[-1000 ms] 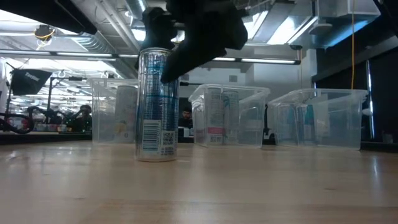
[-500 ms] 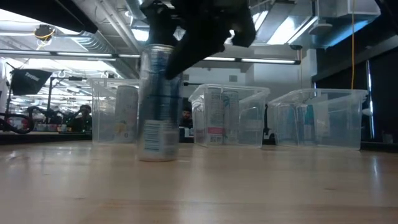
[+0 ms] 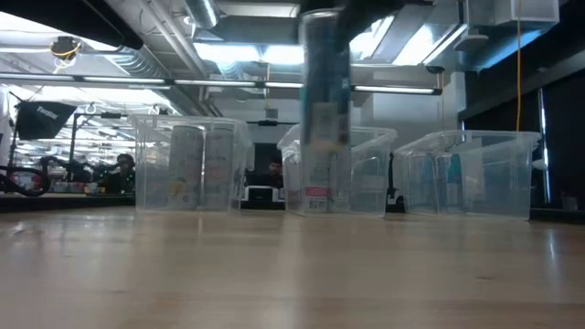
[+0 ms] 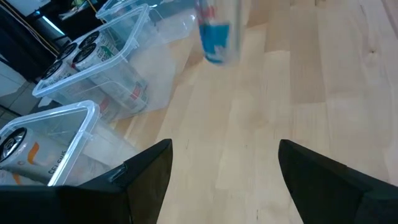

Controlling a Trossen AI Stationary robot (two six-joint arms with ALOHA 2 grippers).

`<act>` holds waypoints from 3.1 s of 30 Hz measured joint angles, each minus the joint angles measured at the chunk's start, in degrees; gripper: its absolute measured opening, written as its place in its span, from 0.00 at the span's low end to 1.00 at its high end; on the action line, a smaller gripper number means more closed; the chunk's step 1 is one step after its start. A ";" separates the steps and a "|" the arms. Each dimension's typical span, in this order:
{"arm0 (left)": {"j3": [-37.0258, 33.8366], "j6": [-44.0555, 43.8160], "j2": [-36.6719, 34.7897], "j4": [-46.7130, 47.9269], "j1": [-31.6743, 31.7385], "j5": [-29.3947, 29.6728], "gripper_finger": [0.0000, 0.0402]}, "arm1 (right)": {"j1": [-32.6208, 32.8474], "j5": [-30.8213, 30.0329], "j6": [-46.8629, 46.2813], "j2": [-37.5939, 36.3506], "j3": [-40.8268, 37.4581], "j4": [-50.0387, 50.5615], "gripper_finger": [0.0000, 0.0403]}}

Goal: Sort soda cans
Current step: Put the right white and blue soda can into the right transparent bin

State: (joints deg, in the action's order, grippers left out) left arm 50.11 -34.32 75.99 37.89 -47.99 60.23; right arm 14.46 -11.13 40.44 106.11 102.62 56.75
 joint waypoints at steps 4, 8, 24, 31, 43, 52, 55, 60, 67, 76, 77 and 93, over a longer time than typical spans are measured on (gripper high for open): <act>0.00 -0.77 0.00 0.00 0.00 0.02 0.70 | 0.56 -5.04 -3.58 -3.96 0.01 6.20 0.60; 0.00 -1.56 0.00 -0.02 0.01 0.01 0.70 | 0.56 -10.73 -7.48 -8.39 0.03 13.36 0.60; 0.00 -1.57 0.00 0.00 0.02 0.02 0.70 | -18.00 -27.95 -16.25 -20.79 0.07 32.19 0.60; 0.00 -1.46 0.00 0.02 0.02 0.02 0.70 | -28.97 -30.52 -12.78 -20.79 0.07 31.10 0.60; 0.00 -1.25 0.00 0.02 0.02 0.02 0.70 | -42.30 -25.23 -11.23 -20.74 -14.18 18.16 0.60; 0.00 -1.25 0.00 0.17 0.02 0.02 0.70 | -48.25 -18.60 -9.99 -20.77 -24.42 7.95 0.60; 0.00 -1.25 0.00 0.19 0.02 0.02 0.70 | -49.26 -17.68 -10.01 -20.77 -27.37 6.44 0.60; 0.00 -1.25 0.00 0.17 0.02 0.02 0.70 | -51.00 -16.34 -10.00 -20.77 -30.82 4.00 0.60; 0.00 -1.41 0.00 0.15 0.02 0.02 0.70 | -53.74 -14.35 -8.83 -20.81 -37.00 -1.68 0.60; 0.00 -1.46 0.00 0.17 0.02 0.02 0.70 | -56.81 -10.64 -5.38 -21.36 -38.72 -8.33 0.60; 0.00 -1.47 0.00 0.15 0.02 0.02 0.70 | -57.17 -10.26 -5.40 -21.60 -38.70 -8.23 0.60; 0.00 -2.78 0.00 0.07 0.02 0.02 0.70 | -57.71 -9.16 -3.89 -21.88 -38.66 -9.09 0.60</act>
State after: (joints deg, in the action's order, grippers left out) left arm 50.11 -37.10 75.99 37.95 -47.97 60.25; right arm -43.24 -20.29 36.56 84.23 63.96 47.66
